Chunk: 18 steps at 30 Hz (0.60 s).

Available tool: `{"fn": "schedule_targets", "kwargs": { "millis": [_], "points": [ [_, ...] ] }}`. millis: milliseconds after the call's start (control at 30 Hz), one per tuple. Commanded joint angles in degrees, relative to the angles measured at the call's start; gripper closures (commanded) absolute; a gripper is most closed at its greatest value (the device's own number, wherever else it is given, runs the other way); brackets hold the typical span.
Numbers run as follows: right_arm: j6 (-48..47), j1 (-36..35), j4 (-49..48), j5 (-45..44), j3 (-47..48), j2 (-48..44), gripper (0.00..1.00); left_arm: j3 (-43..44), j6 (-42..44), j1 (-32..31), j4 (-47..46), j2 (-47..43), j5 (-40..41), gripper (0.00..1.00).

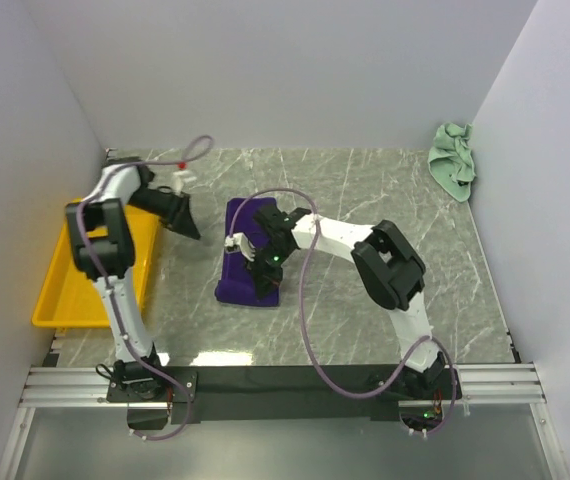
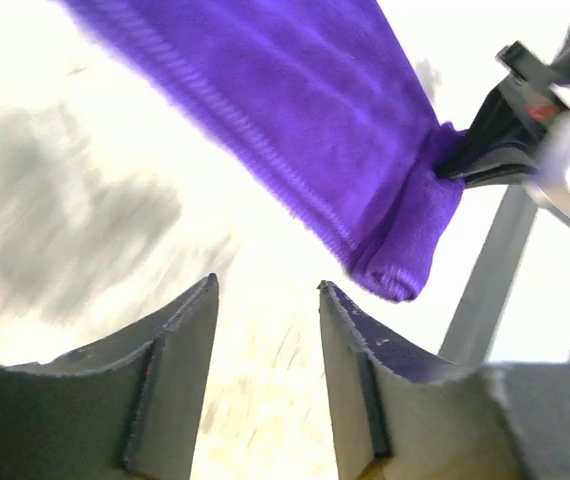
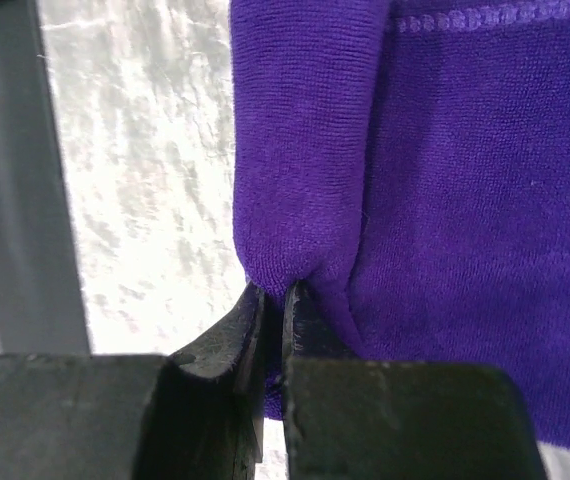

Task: Roll the towels
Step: Roll the towel

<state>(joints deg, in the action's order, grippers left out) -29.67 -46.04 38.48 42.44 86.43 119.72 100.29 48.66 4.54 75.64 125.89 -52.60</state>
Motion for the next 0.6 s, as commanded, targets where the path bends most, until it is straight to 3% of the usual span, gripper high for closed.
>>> {"fn": "schedule_targets", "kwargs": {
  "millis": [0,100,133,300,467,500,567],
  "points": [
    [0.58,1.65,10.90,4.93,3.47,6.74,1.00,-3.94,0.03,4.68,-3.28,-10.45,-5.76,0.49],
    [-1.00,2.53,16.09,8.71,8.04,10.96,1.00,-15.09,-3.13,5.48,-11.36,-21.15,-3.75,0.46],
    [-1.44,3.06,17.41,9.67,9.96,11.84,1.00,-22.09,-4.79,5.48,-19.04,-24.25,-1.56,0.47],
    [-1.79,4.03,20.76,13.02,12.97,15.88,1.00,-36.99,-7.19,3.21,-33.17,-41.91,4.78,0.44],
    [-1.80,4.38,24.44,13.29,17.36,20.89,1.00,-48.33,3.16,-9.78,-37.48,-51.43,10.22,0.41],
    [-1.45,4.56,24.45,13.72,17.63,21.34,1.00,-49.65,3.45,-15.29,-39.14,-53.44,14.06,0.41],
    [-0.05,4.91,23.67,13.99,17.46,22.13,1.00,-53.35,5.02,-19.72,-41.70,-55.21,16.38,0.41]
  ]
}}
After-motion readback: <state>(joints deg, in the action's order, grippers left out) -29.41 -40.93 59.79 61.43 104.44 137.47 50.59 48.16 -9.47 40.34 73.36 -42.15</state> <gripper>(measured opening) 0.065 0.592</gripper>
